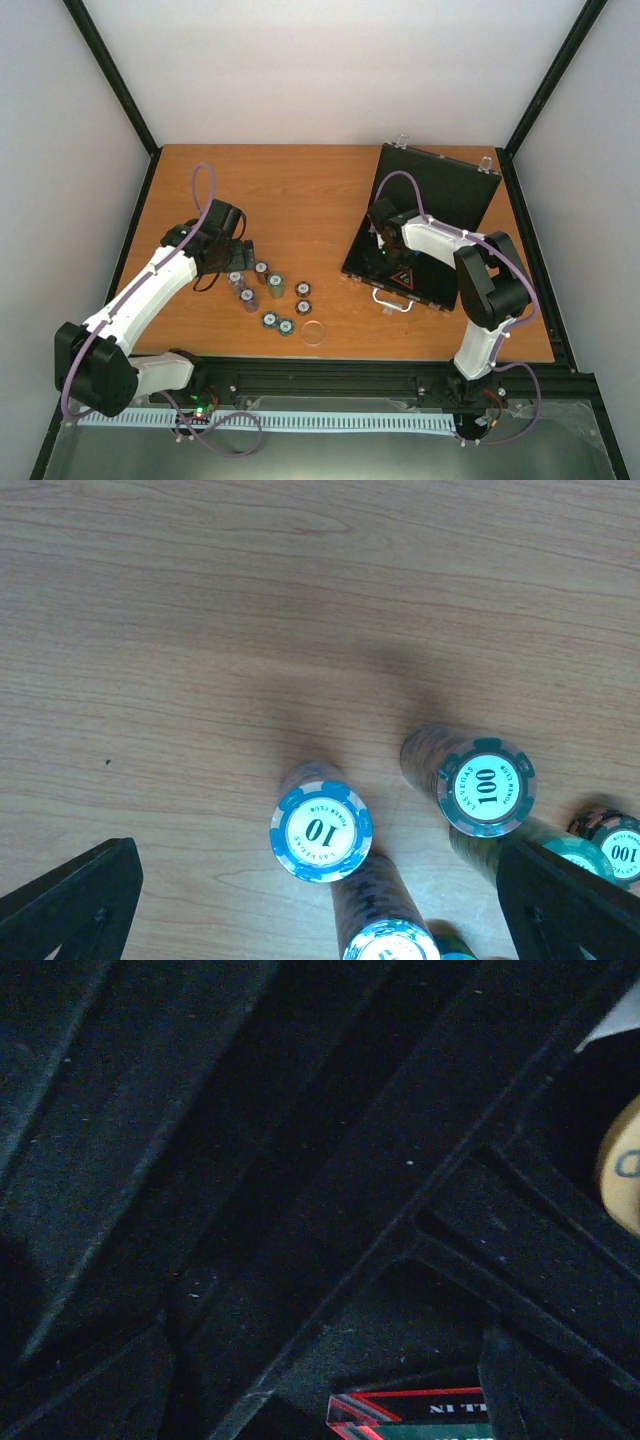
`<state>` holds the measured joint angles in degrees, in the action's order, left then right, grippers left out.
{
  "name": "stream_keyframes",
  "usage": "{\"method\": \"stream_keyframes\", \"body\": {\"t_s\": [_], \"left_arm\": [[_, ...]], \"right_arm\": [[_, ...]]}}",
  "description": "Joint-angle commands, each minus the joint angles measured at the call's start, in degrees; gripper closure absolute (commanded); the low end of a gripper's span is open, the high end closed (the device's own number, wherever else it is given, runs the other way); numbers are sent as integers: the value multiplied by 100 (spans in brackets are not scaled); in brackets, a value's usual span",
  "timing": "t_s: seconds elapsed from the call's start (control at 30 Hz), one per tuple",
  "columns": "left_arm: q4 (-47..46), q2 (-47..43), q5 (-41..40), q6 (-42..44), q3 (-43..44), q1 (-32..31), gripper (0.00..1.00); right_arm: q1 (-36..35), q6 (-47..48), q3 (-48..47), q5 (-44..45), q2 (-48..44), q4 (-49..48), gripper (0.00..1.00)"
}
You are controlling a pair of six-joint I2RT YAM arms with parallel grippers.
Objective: Pack up texas hold em set
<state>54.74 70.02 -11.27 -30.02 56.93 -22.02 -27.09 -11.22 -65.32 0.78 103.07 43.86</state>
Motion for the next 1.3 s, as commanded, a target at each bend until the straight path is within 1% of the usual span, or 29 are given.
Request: {"method": "stream_keyframes", "body": {"t_s": [0.0,0.37,0.47,0.6,0.77,0.93,1.1,1.2,1.27], "left_arm": [[-178,55,13,-42,3,-22,0],[-192,91,15,53,25,-22,0],[-191,91,28,65,21,-22,0],[-209,82,78,84,-10,-22,0],[-201,41,94,80,-49,-22,0],[-144,-28,53,67,-83,-21,0],[-140,-93,45,24,-148,-22,0],[-187,-87,80,14,-192,-22,0],[-199,-77,90,18,-199,-22,0]], "right_arm": [[-15,-18,-118,641,-163,341,15],[-11,-99,-238,726,-170,489,14],[-15,-81,-74,604,-292,374,14],[-15,1,-16,214,-503,130,14],[-15,32,5,50,-430,-45,14],[-15,-49,94,235,-182,57,15],[-10,-131,417,527,-456,179,15],[-15,-126,492,771,-460,302,15],[-15,-113,474,787,-453,307,14]]}}
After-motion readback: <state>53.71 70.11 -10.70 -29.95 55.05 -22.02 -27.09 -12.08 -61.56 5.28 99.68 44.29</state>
